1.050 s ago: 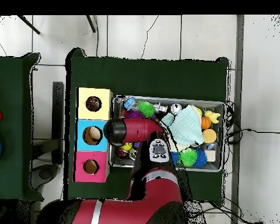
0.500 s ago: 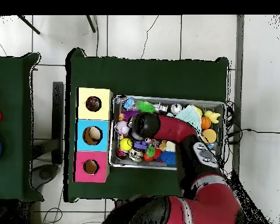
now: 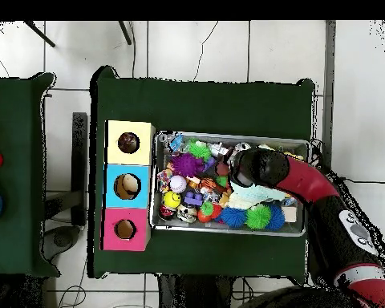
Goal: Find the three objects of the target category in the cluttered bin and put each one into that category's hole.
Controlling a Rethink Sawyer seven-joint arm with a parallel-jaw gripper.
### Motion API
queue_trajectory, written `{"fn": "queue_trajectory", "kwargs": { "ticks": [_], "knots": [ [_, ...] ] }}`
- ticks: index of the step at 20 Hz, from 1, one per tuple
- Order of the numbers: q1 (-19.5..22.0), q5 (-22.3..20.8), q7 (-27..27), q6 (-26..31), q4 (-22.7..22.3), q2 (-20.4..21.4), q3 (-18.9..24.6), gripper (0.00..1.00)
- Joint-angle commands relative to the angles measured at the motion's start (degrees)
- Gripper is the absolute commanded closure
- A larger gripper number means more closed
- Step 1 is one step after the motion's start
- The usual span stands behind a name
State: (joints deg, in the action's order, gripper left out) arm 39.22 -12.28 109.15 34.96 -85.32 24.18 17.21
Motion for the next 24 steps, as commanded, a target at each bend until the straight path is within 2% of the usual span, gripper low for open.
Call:
{"fn": "queue_trajectory", "kwargs": {
  "ticks": [1, 5, 7, 10, 13, 19, 24],
  "knots": [
    [0.72, -6.81, -14.83, 1.85, 1.98, -2.26, 6.93, 1.0],
    [-1.0, -6.76, -9.51, -0.51, -0.98, -1.33, 6.85, 1.0],
    [-3.2, -7.01, -5.32, -2.0, -2.38, 0.12, 5.3, 1.0],
    [-7.95, -7.57, -0.2, -0.31, -2.41, 2.82, 1.38, 1.0],
    [-11.04, -6.91, 2.13, 2.25, -2.29, 4.58, -0.63, 1.0],
    [-14.17, -1.03, 6.24, 6.59, -6.65, 10.58, -0.94, 1.0],
    [-16.82, 2.61, 8.76, 7.59, -7.97, 12.42, -2.27, 1.0]
  ]
}}
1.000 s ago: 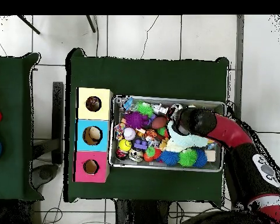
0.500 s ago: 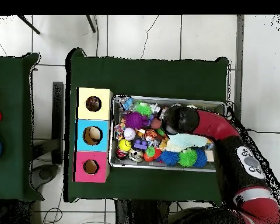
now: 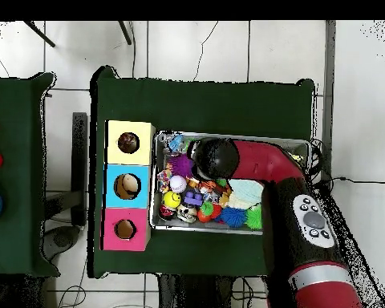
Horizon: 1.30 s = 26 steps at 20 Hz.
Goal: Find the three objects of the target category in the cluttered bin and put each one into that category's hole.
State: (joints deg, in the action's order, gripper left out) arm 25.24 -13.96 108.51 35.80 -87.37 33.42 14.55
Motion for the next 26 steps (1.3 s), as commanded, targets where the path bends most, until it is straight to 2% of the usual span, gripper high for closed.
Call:
{"fn": "queue_trajectory", "kwargs": {
  "ticks": [1, 5, 10, 17, 26],
  "knots": [
    [-3.42, 4.99, 9.9, 6.83, -6.0, 3.3, -0.06, 1.0],
    [-6.36, 5.6, 10.96, 5.88, -4.05, 1.96, -2.69, 1.0],
    [-8.61, 4.39, 10.84, 1.12, -0.11, -3.92, -5.49, 1.0],
    [-10.66, 3.52, 10.91, -2.36, 0.34, -6.23, -8.63, 1.0],
    [-10.43, 1.51, 5.45, -3.17, 4.47, -9.79, -9.66, 1.0]
  ]
}}
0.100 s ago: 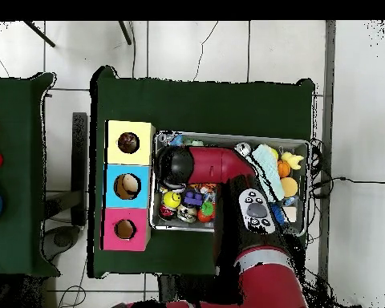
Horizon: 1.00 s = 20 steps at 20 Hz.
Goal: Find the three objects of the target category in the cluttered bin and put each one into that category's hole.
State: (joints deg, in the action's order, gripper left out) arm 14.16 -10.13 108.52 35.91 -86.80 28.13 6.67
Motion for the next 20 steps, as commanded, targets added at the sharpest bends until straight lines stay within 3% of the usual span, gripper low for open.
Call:
{"fn": "queue_trajectory", "kwargs": {
  "ticks": [1, 9, 20],
  "knots": [
    [0.65, -2.45, 4.72, -3.11, 4.36, -4.85, -1.65, 1.0],
    [-2.21, -2.3, 6.12, -4.07, 5.48, -6.1, -3.01, 1.0],
    [-8.23, 3.86, 12.42, 0.48, -0.86, 1.24, -3.87, 1.0]
  ]
}}
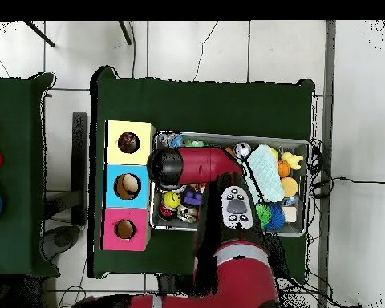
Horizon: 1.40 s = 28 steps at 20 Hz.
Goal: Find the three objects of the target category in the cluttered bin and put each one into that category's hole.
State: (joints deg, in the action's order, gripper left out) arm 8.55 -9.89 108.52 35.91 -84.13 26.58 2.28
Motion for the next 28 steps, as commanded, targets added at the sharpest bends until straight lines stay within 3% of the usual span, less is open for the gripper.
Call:
{"fn": "queue_trajectory", "kwargs": {
  "ticks": [1, 5, 16, 28],
  "knots": [
    [-3.08, 4.22, 12.96, 0.38, -3.61, 2.71, 0.55, 1.0],
    [-4.6, 5.12, 13.89, 0.61, -1.47, 1.23, -0.83, 1.0],
    [-2.85, 5.65, 9.43, -0.42, -0.28, -0.8, -1.76, 1.0],
    [-1.7, 4.37, 7.03, -0.46, -2.66, 0.94, -2.12, 1.0]
  ]
}}
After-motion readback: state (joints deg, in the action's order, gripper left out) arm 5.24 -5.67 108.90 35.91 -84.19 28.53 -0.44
